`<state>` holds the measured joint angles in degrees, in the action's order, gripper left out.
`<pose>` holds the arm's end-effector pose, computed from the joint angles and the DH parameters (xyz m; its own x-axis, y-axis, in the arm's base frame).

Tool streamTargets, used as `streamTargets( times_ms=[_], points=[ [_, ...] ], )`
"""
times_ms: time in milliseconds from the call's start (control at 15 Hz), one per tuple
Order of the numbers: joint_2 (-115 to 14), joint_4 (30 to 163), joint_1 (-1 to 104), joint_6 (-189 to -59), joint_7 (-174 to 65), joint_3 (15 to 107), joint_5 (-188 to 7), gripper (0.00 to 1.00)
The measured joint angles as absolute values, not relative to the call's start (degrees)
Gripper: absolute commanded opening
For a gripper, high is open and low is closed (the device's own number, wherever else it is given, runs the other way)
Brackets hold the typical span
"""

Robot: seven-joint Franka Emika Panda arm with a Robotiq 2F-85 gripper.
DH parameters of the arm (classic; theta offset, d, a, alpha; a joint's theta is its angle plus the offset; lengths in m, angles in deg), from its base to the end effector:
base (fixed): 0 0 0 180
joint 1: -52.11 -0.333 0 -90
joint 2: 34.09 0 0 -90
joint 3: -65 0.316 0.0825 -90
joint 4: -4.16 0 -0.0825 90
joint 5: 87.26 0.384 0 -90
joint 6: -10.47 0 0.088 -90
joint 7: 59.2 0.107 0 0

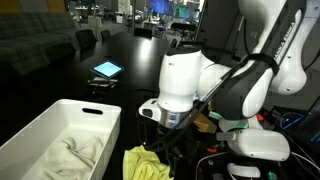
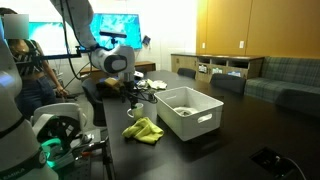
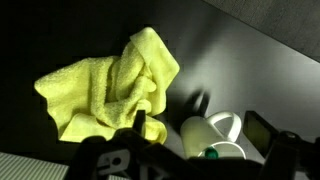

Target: Pick up the marker pen and small tape from the table and put them in the white cup. Pick up the towels from the table and put them in the container.

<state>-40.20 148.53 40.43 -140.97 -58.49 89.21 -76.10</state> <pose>0.3795 0.2720 0.2434 0.9045 0.4264 0.0086 0.4233 -0.8951 -0.1398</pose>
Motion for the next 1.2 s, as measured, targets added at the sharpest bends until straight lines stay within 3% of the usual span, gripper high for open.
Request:
streamTargets(
  times_ms=[1200],
  points=[
    [-57.6,142.5,40.4,-138.3,-58.7,82.3,-76.4,1.0]
  ],
)
